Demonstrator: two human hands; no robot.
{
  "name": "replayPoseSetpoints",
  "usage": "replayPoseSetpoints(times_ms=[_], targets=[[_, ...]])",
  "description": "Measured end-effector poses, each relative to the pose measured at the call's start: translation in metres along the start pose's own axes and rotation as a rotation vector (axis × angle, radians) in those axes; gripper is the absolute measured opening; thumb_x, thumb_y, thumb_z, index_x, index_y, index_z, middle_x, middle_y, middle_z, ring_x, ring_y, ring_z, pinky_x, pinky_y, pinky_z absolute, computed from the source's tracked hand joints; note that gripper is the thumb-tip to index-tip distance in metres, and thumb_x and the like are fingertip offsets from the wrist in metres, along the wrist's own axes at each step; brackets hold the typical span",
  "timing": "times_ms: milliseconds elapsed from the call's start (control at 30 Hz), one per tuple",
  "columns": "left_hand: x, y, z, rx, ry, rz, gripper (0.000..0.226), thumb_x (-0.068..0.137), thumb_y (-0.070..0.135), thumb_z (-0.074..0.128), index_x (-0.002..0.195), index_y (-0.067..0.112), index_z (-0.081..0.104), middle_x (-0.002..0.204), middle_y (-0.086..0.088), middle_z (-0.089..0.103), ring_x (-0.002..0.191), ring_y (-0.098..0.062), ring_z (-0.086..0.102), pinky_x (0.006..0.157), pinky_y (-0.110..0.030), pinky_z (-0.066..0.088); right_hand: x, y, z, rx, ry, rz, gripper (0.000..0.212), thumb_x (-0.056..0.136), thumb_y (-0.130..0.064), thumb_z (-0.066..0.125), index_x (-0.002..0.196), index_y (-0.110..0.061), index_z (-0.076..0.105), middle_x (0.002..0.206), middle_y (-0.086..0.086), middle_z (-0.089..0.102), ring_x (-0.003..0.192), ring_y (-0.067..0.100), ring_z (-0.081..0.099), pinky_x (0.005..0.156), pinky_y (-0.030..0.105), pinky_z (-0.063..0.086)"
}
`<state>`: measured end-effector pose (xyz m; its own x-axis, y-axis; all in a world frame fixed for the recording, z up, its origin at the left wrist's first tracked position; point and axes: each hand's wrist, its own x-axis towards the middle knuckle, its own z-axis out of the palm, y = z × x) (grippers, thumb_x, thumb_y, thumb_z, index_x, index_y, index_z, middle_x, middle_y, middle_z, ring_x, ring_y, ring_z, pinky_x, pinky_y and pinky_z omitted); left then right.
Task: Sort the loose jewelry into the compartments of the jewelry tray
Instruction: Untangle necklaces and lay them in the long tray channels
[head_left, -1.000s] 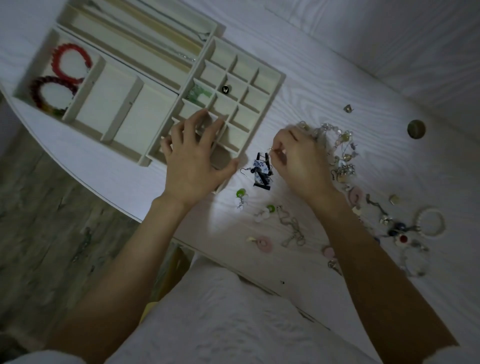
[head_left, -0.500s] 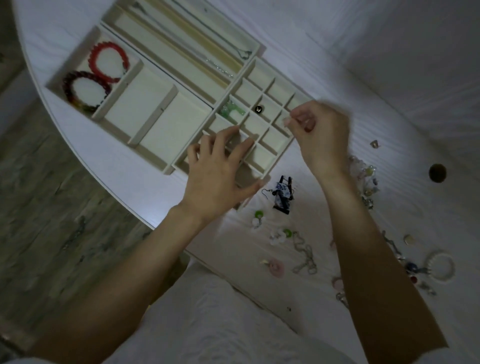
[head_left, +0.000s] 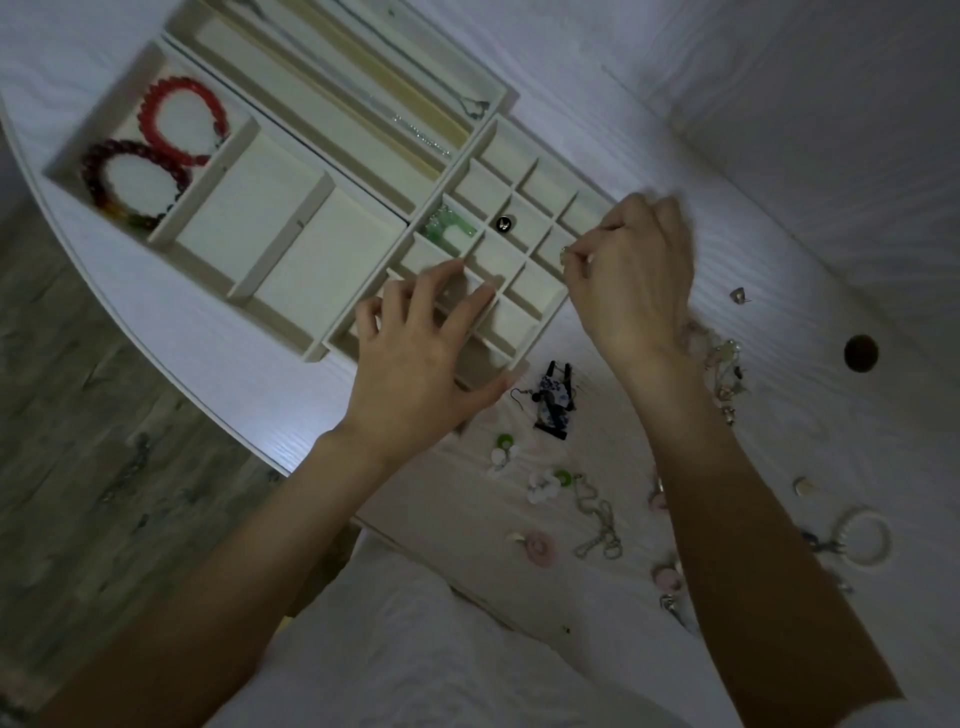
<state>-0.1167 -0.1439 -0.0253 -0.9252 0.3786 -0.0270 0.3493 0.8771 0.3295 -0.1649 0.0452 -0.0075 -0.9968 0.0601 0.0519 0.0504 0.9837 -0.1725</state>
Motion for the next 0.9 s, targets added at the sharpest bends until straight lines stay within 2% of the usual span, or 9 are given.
replayPoseSetpoints(times_ms=[133,267,367,500,667,900], targets=[[0.000,0.000,0.000,-0.004,0.005,0.000,0.077,0.080,0.073,0.043,0.136,0.020,0.050,0.139,-0.014,0.045,0.111,-0.034,0.044,0.089,-0.043,0.029,0.003,-0.007,0.003,-0.094,-0.032,0.094,0.029,0.089,-0.038,0.058,0.093,-0.014,0.075,0.104,0.003,0.059,0.112,0.027,0.039,0.095,0.031,0.023],[0.000,0.000,0.000,-0.006,-0.004,-0.002,0.077,0.080,0.073,0.044,0.137,0.021,0.049,0.140,-0.013,0.044,0.112,-0.033,0.042,0.090,-0.044,0.029,0.005,-0.011,0.005,-0.147,-0.024,0.151,0.023,0.088,-0.032,0.058,0.086,-0.016,0.075,0.101,0.000,0.060,0.112,0.026,0.039,0.088,0.029,0.017],[0.000,0.000,0.000,-0.014,0.001,-0.011,0.077,0.080,0.072,0.043,0.136,0.021,0.050,0.140,-0.013,0.044,0.112,-0.033,0.042,0.089,-0.043,0.030,0.002,-0.017,0.005,0.008,0.048,0.277,0.015,0.081,-0.028,0.062,0.081,-0.021,0.075,0.097,-0.002,0.062,0.109,0.024,0.043,0.082,0.027,0.016],[-0.001,0.001,-0.001,-0.011,-0.001,-0.009,0.077,0.079,0.071,0.046,0.137,0.021,0.049,0.141,-0.013,0.043,0.112,-0.033,0.043,0.089,-0.044,0.031,-0.001,-0.020,0.007,0.212,0.035,0.382,0.018,0.083,-0.037,0.063,0.083,-0.024,0.075,0.102,-0.004,0.061,0.110,0.019,0.040,0.084,0.028,0.018],[-0.001,0.000,-0.001,-0.013,-0.009,-0.014,0.076,0.079,0.070,0.048,0.138,0.022,0.048,0.142,-0.012,0.042,0.114,-0.032,0.042,0.089,-0.044,0.031,0.002,-0.014,0.003,0.063,-0.003,0.271,0.020,0.089,-0.034,0.059,0.085,-0.022,0.075,0.107,-0.004,0.060,0.113,0.020,0.039,0.086,0.027,0.016],[-0.002,-0.001,0.001,-0.020,-0.001,-0.004,0.076,0.079,0.070,0.048,0.138,0.022,0.047,0.141,-0.013,0.043,0.113,-0.034,0.044,0.089,-0.045,0.033,0.006,-0.008,0.008,-0.178,0.017,0.023,0.018,0.088,-0.022,0.060,0.081,-0.017,0.075,0.091,0.002,0.060,0.101,0.026,0.046,0.085,0.029,0.019]])
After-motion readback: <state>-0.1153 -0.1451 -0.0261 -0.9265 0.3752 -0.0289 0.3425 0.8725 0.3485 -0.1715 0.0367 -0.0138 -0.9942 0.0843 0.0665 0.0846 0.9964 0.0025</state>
